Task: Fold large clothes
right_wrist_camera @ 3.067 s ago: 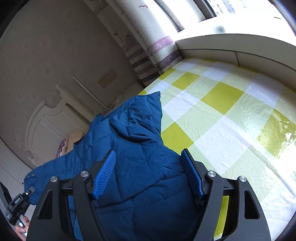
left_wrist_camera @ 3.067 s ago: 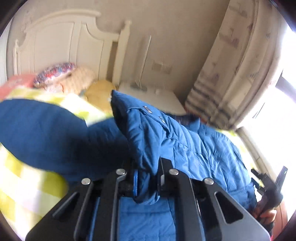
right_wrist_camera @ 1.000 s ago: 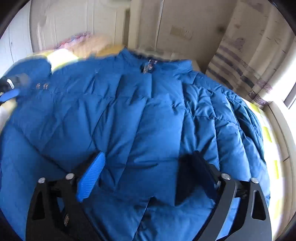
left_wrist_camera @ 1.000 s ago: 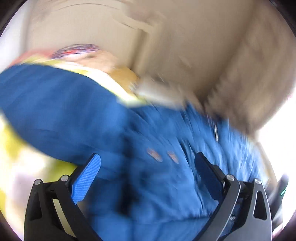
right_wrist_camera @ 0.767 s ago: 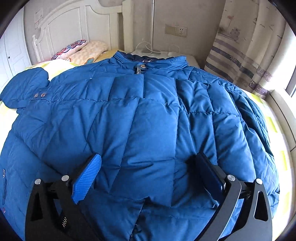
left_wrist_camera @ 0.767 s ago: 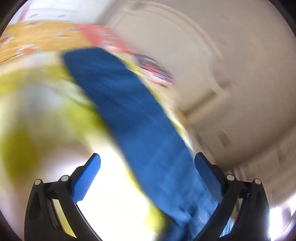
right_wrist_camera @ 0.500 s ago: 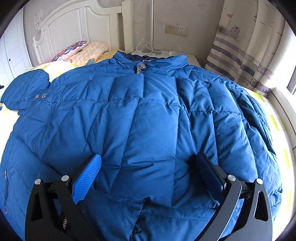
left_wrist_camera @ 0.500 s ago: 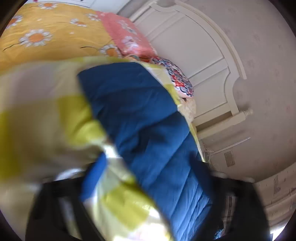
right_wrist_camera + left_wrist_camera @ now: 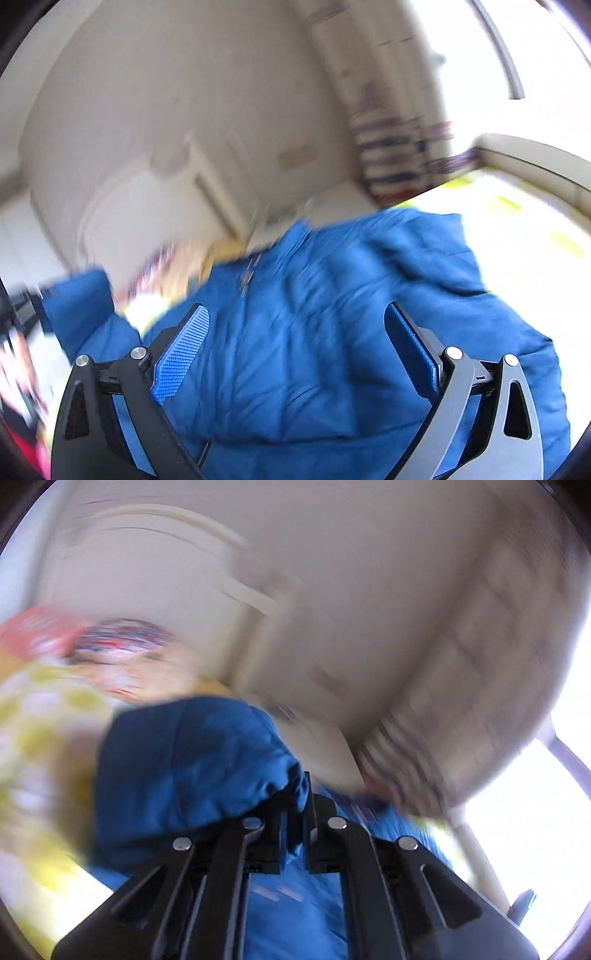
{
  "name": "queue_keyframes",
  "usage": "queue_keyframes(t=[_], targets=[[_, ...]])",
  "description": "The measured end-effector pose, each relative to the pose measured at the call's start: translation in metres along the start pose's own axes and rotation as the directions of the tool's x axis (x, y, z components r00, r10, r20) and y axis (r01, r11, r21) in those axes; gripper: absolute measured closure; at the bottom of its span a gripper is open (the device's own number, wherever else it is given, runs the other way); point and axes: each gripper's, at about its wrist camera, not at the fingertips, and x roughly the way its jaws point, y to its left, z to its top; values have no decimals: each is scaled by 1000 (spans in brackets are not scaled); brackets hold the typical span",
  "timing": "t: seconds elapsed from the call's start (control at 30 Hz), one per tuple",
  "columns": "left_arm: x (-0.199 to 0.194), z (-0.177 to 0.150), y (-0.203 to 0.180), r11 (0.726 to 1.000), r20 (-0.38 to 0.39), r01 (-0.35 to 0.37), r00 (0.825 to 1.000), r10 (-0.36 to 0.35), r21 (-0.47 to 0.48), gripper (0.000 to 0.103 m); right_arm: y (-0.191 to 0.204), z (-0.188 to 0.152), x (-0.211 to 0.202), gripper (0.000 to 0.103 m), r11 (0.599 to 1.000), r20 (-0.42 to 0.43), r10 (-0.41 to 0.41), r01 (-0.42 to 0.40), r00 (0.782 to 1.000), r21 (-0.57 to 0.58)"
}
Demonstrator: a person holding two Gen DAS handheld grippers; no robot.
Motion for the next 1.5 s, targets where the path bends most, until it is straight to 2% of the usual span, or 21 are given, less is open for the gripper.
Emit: queue_keyframes(t=[0.1,0.17,0.2,0.23,0.27,0.3,0.4,0.47,0.53,0.57,0.63,0.7,0.8,0.83,0.97,1.03,1.17,1.27,1.3,1.4,1.5], targets=[[65,-65,-75,989,-175,38,984,-13,142,92,-24,3,-3,9,996,29,-53,51,998,78],[107,-107,-106,979,-334,64,942,4,195,70,-35,5,2,9,991,13,-46,44,999,127],[126,-131,-120,967,-404,70,914,37,246,42,-38,5,3,9,990,5,-50,49,999,133],[129,-147,-133,947,-393,66,917,67,316,20,-38,5,5,9,990,-2,-52,52,999,134],[127,-158,-144,914,-356,61,930,94,401,13,-38,6,8,9,990,-12,-52,53,999,130],[126,-168,-156,869,-345,50,928,141,492,6,-37,6,10,9,991,-21,-54,57,998,124],[106,-170,-169,776,-278,8,936,215,630,6,-33,5,15,9,993,-38,-55,58,998,102],[80,-160,-167,750,-178,-54,958,225,659,6,-32,3,14,9,994,-43,-53,56,998,96],[44,-137,-147,790,-82,-103,978,190,605,5,-32,0,9,9,994,-43,-50,54,998,99],[23,-125,-128,835,-46,-131,982,184,535,3,-32,-1,9,9,993,-43,-53,57,998,102],[0,-107,-88,910,-15,-197,976,217,365,3,-32,-2,9,9,993,-47,-56,60,997,102],[-20,-97,-37,954,-28,-261,963,268,150,3,-31,-3,10,9,993,-49,-63,67,997,92],[-37,-99,41,951,-117,-259,963,242,-169,12,-27,-3,14,9,995,-60,-69,73,996,70],[-37,-101,53,943,-147,-262,961,235,-204,18,-26,-4,15,9,995,-63,-68,72,996,64],[-21,-105,48,944,-198,-314,936,291,-99,20,-22,-5,19,9,998,-76,-51,55,996,39],[-8,-107,32,921,-201,-389,901,383,15,20,-18,-5,21,9,999,-82,-49,50,995,12],[23,-120,29,880,-236,-463,848,474,103,17,-14,-6,22,9,999,-84,-36,36,996,-12],[25,-125,36,887,-245,-457,854,458,68,14,-1,-8,29,11,996,-134,-54,44,990,-75],[23,-127,39,879,-242,-472,847,473,65,9,12,-10,32,12,990,-156,-48,27,987,-135],[28,-128,47,883,-268,-467,846,461,43,6,79,-25,36,13,910,-187,-44,-38,981,-412],[28,-135,50,888,-274,-460,851,448,25,5,150,-44,46,14,773,-233,-36,-120,972,-623]])
